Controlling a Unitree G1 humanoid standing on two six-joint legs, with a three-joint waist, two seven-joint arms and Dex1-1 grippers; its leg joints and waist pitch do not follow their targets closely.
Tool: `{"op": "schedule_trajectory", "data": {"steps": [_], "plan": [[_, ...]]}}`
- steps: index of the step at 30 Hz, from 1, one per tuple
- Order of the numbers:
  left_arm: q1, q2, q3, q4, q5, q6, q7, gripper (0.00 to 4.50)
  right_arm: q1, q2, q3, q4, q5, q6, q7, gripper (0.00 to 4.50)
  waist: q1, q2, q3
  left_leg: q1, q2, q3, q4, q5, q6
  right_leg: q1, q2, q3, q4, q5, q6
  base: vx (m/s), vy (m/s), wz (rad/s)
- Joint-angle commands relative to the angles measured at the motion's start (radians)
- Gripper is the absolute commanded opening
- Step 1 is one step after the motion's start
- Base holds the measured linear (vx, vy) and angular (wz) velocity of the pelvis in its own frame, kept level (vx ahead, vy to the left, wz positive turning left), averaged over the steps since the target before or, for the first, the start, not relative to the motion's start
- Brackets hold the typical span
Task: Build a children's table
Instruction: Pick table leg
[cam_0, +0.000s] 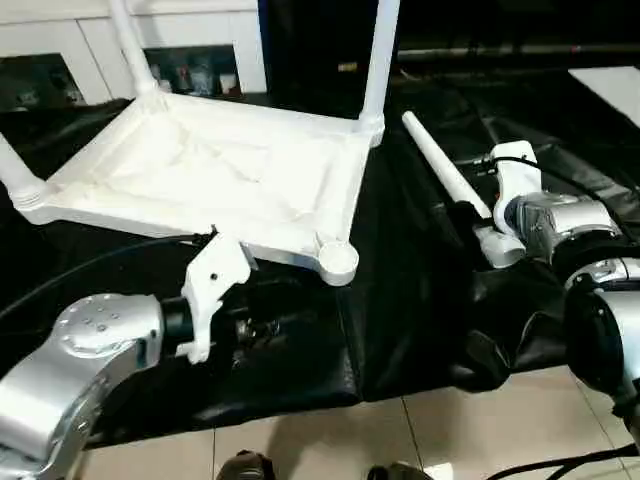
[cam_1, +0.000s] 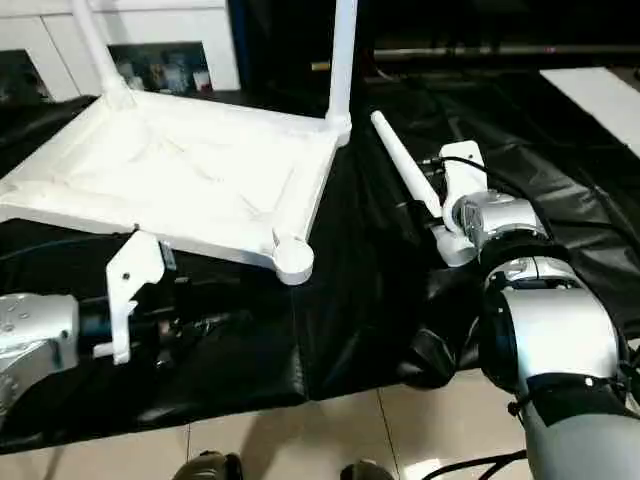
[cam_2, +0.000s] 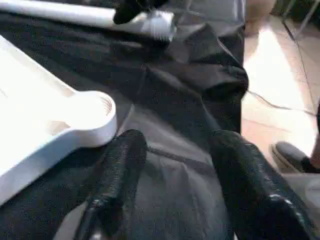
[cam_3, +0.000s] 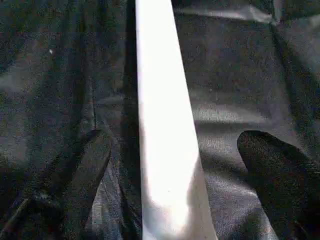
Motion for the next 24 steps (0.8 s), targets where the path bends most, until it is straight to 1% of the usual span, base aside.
{"op": "schedule_trajectory", "data": {"steps": [1, 3, 4, 5, 6, 7, 8, 9, 10, 11, 12, 13, 14, 15, 16, 17, 19, 21, 23, 24], "plan": [[0.008, 0.014, 0.018, -0.03, -0.015, 0.024, 0.003, 2.94, -0.019, -0.005, 0.0, 0.01, -0.013, 0.013, -0.003, 4.5, 0.001, -0.002, -0.056, 0.015, 0.006, 0.005, -0.058, -0.164, 0.033, 0.049, -0.038, 0.036, -0.066, -0.071, -0.275, 0.0, 0.0, 0.0], [0.015, 0.027, 0.026, -0.047, -0.029, 0.041, 0.004, 3.12, -0.014, -0.002, 0.015, 0.019, -0.028, 0.046, 0.021, 4.5, 0.001, -0.003, -0.051, 0.016, 0.007, 0.005, -0.06, -0.175, 0.032, 0.048, -0.039, 0.037, -0.067, -0.091, -0.274, 0.0, 0.0, 0.0], [0.015, 0.033, 0.032, -0.051, -0.037, 0.047, 0.004, 3.28, -0.013, -0.001, 0.024, 0.022, -0.039, 0.059, 0.04, 4.5, 0.001, -0.001, -0.05, 0.016, 0.008, 0.004, -0.061, -0.177, 0.03, 0.049, -0.039, 0.037, -0.068, -0.095, -0.274, 0.0, 0.0, 0.0], [0.015, 0.035, 0.034, -0.053, -0.041, 0.049, 0.004, 3.28, -0.013, 0.0, 0.027, 0.024, -0.043, 0.064, 0.048, 4.5, 0.001, -0.001, -0.049, 0.016, 0.008, 0.005, -0.061, -0.179, 0.028, 0.048, -0.038, 0.037, -0.068, -0.096, -0.275, 0.0, 0.0, 0.0], [0.013, 0.041, 0.037, -0.057, -0.049, 0.057, 0.006, 3.39, -0.014, 0.003, 0.036, 0.026, -0.052, 0.075, 0.07, 4.5, 0.001, -0.001, -0.048, 0.017, 0.008, 0.005, -0.062, -0.182, 0.026, 0.049, -0.039, 0.037, -0.068, -0.097, -0.276, 0.0, 0.0, 0.0], [0.011, 0.045, 0.038, -0.06, -0.055, 0.061, 0.006, 3.5, -0.017, 0.004, 0.044, 0.028, -0.059, 0.085, 0.087, 4.5, 0.003, -0.006, -0.05, 0.016, 0.008, 0.004, -0.061, -0.178, 0.027, 0.052, -0.04, 0.037, -0.066, -0.101, -0.275, 0.0, 0.0, 0.0], [0.01, 0.047, 0.039, -0.061, -0.057, 0.064, 0.006, 3.5, -0.018, 0.005, 0.046, 0.028, -0.06, 0.09, 0.095, 4.5, 0.003, -0.005, -0.049, 0.017, 0.008, 0.005, -0.061, -0.179, 0.026, 0.051, -0.041, 0.037, -0.067, -0.106, -0.275, 0.0, 0.0, 0.0], [0.009, 0.048, 0.04, -0.062, -0.06, 0.066, 0.006, 3.58, -0.02, 0.007, 0.048, 0.029, -0.061, 0.096, 0.102, 4.5, 0.004, -0.004, -0.048, 0.017, 0.01, 0.005, -0.062, -0.182, 0.026, 0.05, -0.042, 0.038, -0.068, -0.115, -0.276, 0.0, 0.0, 0.0], [0.004, 0.053, 0.038, -0.063, -0.068, 0.069, 0.008, 3.7, -0.024, 0.009, 0.055, 0.031, -0.068, 0.11, 0.124, 4.5, 0.006, -0.003, -0.049, 0.019, 0.011, 0.005, -0.062, -0.179, 0.022, 0.05, -0.043, 0.038, -0.068, -0.117, -0.278, 0.0, 0.0, 0.0], [-0.001, 0.052, 0.035, -0.062, -0.064, 0.061, 0.01, 3.7, -0.026, 0.012, 0.052, 0.032, -0.065, 0.116, 0.132, 4.5, 0.006, -0.003, -0.047, 0.019, 0.011, 0.005, -0.062, -0.181, 0.02, 0.049, -0.042, 0.038, -0.068, -0.117, -0.279, 0.0, 0.0, 0.0], [-0.001, 0.052, 0.035, -0.062, -0.064, 0.061, 0.01, 3.89, -0.026, 0.012, 0.052, 0.032, -0.065, 0.116, 0.132, 4.5, 0.007, -0.002, -0.048, 0.019, 0.012, 0.005, -0.062, -0.183, 0.018, 0.049, -0.043, 0.039, -0.068, -0.117, -0.28, 0.0, 0.0, 0.0], [-0.005, 0.052, 0.033, -0.06, -0.062, 0.057, 0.013, 3.92, -0.027, 0.014, 0.049, 0.032, -0.062, 0.121, 0.137, 4.32, 0.007, -0.002, -0.046, 0.019, 0.012, 0.005, -0.063, -0.189, 0.016, 0.049, -0.043, 0.039, -0.069, -0.122, -0.279, 0.0, 0.0, 0.0], [-0.018, 0.049, 0.033, -0.056, -0.067, 0.062, 0.019, 3.95, -0.03, 0.016, 0.039, 0.031, -0.055, 0.128, 0.141, 4.21, 0.008, -0.002, -0.048, 0.019, 0.012, 0.005, -0.064, -0.188, 0.014, 0.05, -0.044, 0.039, -0.068, -0.123, -0.279, 0.0, 0.0, 0.0], [-0.019, 0.049, 0.033, -0.055, -0.068, 0.063, 0.019, 3.95, -0.03, 0.016, 0.038, 0.031, -0.055, 0.128, 0.141, 4.21, 0.008, -0.003, -0.048, 0.019, 0.012, 0.005, -0.064, -0.187, 0.013, 0.051, -0.044, 0.04, -0.068, -0.122, -0.279, 0.0, 0.0, 0.0], [-0.023, 0.049, 0.033, -0.055, -0.071, 0.068, 0.021, 4.19, -0.031, 0.017, 0.037, 0.031, -0.056, 0.131, 0.144, 4.11, 0.008, -0.003, -0.048, 0.019, 0.012, 0.005, -0.063, -0.186, 0.011, 0.051, -0.045, 0.04, -0.068, -0.123, -0.279, 0.0, 0.0, 0.0], [-0.026, 0.05, 0.034, -0.055, -0.079, 0.072, 0.022, 4.29, -0.031, 0.017, 0.035, 0.031, -0.059, 0.136, 0.148, 4.02, 0.009, -0.003, -0.05, 0.02, 0.012, 0.005, -0.063, -0.188, 0.01, 0.051, -0.045, 0.04, -0.068, -0.126, -0.279, 0.0, 0.0, 0.0], [-0.028, 0.053, 0.035, -0.056, -0.085, 0.072, 0.022, 4.36, -0.03, 0.017, 0.037, 0.031, -0.063, 0.144, 0.155, 3.81, 0.009, -0.003, -0.052, 0.019, 0.011, 0.005, -0.063, -0.184, 0.007, 0.053, -0.045, 0.04, -0.066, -0.121, -0.28, 0.0, 0.0, 0.0], [-0.03, 0.057, 0.036, -0.055, -0.091, 0.073, 0.024, 4.43, -0.029, 0.017, 0.036, 0.03, -0.064, 0.152, 0.16, 3.74, 0.01, -0.003, -0.054, 0.019, 0.012, 0.005, -0.062, -0.175, 0.008, 0.053, -0.045, 0.04, -0.065, -0.108, -0.283, 0.0, 0.0, 0.0], [-0.034, 0.06, 0.035, -0.053, -0.098, 0.075, 0.028, 4.5, -0.026, 0.016, 0.039, 0.03, -0.072, 0.163, 0.168, 3.46, 0.011, -0.002, -0.056, 0.018, 0.011, 0.005, -0.061, -0.174, 0.008, 0.054, -0.046, 0.039, -0.064, -0.106, -0.285, 0.0, 0.0, 0.0], [-0.036, 0.061, 0.034, -0.053, -0.098, 0.075, 0.027, 4.5, -0.025, 0.016, 0.042, 0.03, -0.076, 0.166, 0.171, 3.46, 0.011, -0.002, -0.056, 0.019, 0.012, 0.005, -0.061, -0.174, 0.008, 0.053, -0.046, 0.039, -0.065, -0.106, -0.285, 0.0, 0.0, 0.0]]}}
